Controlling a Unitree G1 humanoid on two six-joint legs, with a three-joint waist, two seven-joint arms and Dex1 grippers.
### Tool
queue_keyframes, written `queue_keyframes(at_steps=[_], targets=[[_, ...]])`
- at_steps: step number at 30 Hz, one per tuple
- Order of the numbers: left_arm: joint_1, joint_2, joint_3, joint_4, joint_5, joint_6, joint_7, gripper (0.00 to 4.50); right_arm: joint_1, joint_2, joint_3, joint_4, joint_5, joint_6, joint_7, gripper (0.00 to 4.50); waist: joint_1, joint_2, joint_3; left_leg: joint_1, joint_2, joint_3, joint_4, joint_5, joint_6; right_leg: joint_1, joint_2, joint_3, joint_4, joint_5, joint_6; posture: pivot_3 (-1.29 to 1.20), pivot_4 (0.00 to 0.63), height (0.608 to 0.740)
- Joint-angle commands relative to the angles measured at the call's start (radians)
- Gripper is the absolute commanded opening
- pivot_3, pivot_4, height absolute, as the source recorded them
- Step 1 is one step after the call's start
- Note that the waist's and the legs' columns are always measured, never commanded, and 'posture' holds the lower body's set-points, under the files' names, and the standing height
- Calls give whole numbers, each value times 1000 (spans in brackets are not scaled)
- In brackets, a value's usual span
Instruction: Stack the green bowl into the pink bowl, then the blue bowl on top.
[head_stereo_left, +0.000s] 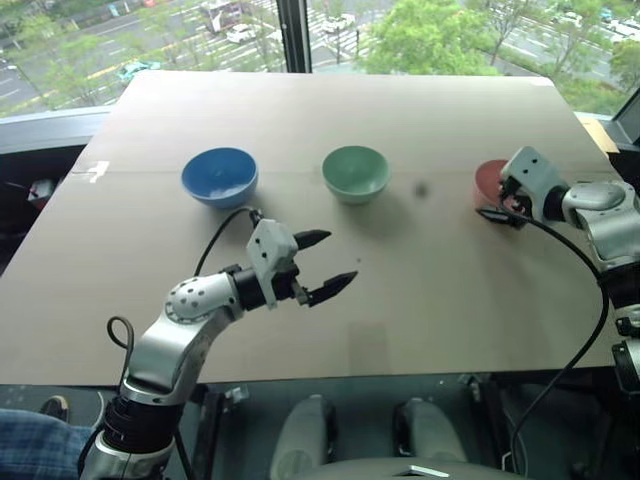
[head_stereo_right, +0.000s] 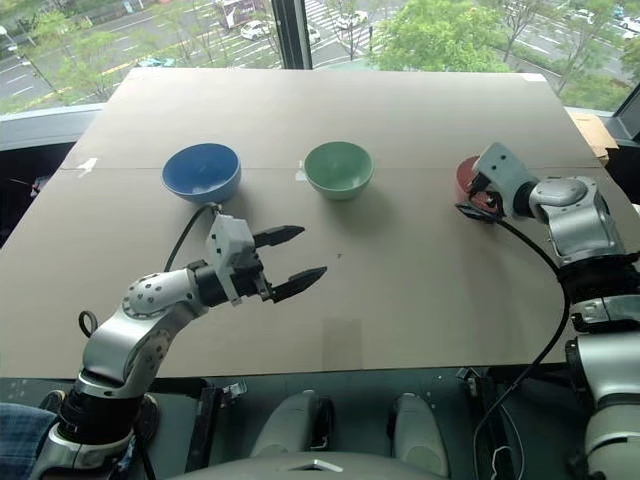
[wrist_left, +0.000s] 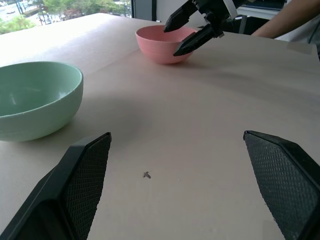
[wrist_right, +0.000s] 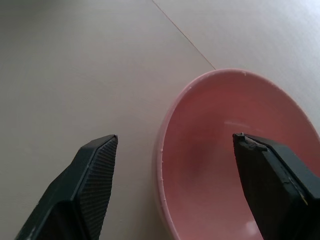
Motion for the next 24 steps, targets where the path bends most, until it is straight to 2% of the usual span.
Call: queue_keyframes(at_steps=[1, 4, 7, 10, 11, 16, 18, 20, 24], targets=[[2, 18, 9, -38, -10, -15, -25, 4500, -82, 14, 17, 149, -50, -79, 4, 3623, 0, 0, 0, 0, 0, 0, 0, 0, 0, 0, 0, 0, 0, 0, 0, 0, 150, 740], [23, 27, 21, -47, -13, -25, -34, 4500, -127, 46, 24, 262, -74, -133, 5, 2691, -3, 1, 1, 0, 0, 1, 0, 0, 0, 0, 0, 0, 0, 0, 0, 0, 150, 740], [33, 25, 31, -55, -19, -28, -30, 4500, -142, 65, 25, 314, -94, -175, 12, 1273, -5, 1, 1, 0, 0, 1, 0, 0, 0, 0, 0, 0, 0, 0, 0, 0, 150, 740], [39, 17, 38, -61, -27, -33, -23, 4500, -145, 73, 21, 341, -108, -201, 14, 127, -12, 1, 1, 0, 1, 1, 0, 0, -1, 0, 0, 0, 1, 0, 0, 0, 150, 740], [40, 14, 41, -62, -31, -33, -20, 4500, -144, 75, 19, 346, -111, -206, 14, 14, -15, 0, 0, 1, 1, 1, 1, 1, -1, 1, 0, 0, 1, 0, 0, 0, 150, 740], [35, 5, 52, -72, -38, -31, -10, 4500, -138, 73, 17, 345, -124, -226, 25, 14, -23, 0, 0, 3, 1, -1, 1, 1, -2, 2, 0, 0, 2, 0, 0, 0, 150, 740], [25, -16, 71, -72, -69, -25, 4, 4500, -116, 61, 29, 283, -132, -246, 55, 14, -22, 0, 0, 3, 1, -1, 1, 1, -2, 2, 0, 0, 3, 0, 0, 0, 150, 740], [20, -35, 100, -49, -82, -45, 14, 4500, -68, 56, 35, 121, -121, -188, 109, 14, -22, 0, 0, 3, 1, -1, 1, 1, -2, 2, 0, 0, 3, 0, 0, 0, 150, 740], [49, -33, 160, -10, -86, -87, 0, 4500, 81, 66, 41, -366, -53, 44, 215, 14, -23, 1, 0, 3, 7, 10, 0, 1, -3, -5, 3, 7, 5, 0, 0, 0, 150, 738]])
